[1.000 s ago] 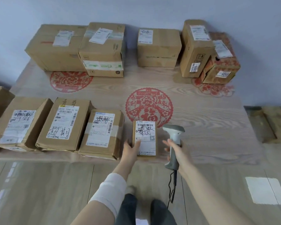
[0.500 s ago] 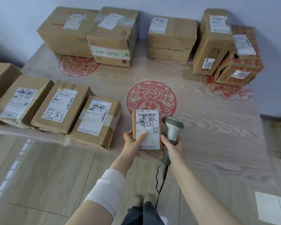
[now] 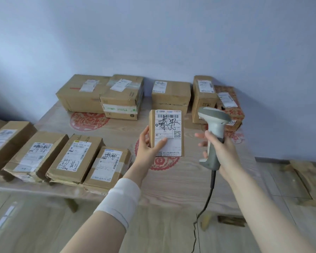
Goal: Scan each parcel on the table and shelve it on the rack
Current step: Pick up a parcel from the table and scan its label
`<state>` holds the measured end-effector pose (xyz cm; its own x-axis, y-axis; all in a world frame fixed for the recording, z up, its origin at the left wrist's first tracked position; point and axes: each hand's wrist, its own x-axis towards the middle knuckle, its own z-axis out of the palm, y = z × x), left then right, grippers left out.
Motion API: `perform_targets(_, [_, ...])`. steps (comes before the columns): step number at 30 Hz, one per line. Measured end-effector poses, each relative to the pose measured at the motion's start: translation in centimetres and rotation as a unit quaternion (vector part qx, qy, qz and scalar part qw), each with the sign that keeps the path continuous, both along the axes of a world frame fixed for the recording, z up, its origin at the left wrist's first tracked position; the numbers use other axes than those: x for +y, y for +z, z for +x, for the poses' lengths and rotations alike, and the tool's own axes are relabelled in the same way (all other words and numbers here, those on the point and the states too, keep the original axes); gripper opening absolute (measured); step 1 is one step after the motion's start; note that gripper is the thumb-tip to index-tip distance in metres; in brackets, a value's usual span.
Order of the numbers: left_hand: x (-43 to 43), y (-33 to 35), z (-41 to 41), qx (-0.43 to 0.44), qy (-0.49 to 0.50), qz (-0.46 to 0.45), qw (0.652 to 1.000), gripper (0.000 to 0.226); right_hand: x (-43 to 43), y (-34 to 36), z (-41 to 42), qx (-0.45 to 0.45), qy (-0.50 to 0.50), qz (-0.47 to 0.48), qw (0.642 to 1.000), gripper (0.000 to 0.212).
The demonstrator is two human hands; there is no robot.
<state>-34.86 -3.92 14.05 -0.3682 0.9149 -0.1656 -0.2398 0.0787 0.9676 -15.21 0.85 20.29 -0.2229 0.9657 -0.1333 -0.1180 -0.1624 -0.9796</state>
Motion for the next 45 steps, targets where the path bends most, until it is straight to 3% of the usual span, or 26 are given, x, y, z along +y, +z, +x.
perform_targets(4, [0.6,2.0,0.4,0.01,0.007,0.018,1.0,0.08,-0.6,4.6,-0.1,0.018,0.098,0.018,0.995,0.038])
perform_targets(9, [1.1,3.3,0.8,0.019,0.029,0.037,0.999,0.082,-2.1,6.8,-1.4,-0.002,0.169,0.009,0.986,0.041])
perform_targets(25, [1.3,4.4,0.0,0.086,0.036,0.036,0.995,0.084,-2.8,7.5,-2.4,-0.007,0.153,-0.004,0.988,0.052])
perform_targets(31, [1.1,4.7,-0.1,0.073,0.031,0.03,0.996,0.09,-2.7,7.5,-2.4,-0.001,0.152,-0.007,0.988,0.051])
perform_targets(35, [0.9,4.7,-0.5,0.047,0.039,0.033,0.998,0.082,-2.4,7.2,-2.4,0.006,0.163,0.013,0.987,0.05])
perform_targets(40, [-0.8,5.1,-2.1,-0.021,0.066,0.035,0.997,0.081,-1.9,5.2,-4.1,0.004,0.098,0.035,0.995,0.047])
perform_targets(45, [-4.5,5.3,-4.5,-0.047,0.123,0.024,0.991,0.075,-2.8,1.5,-8.0,-0.049,0.086,0.044,0.994,0.06])
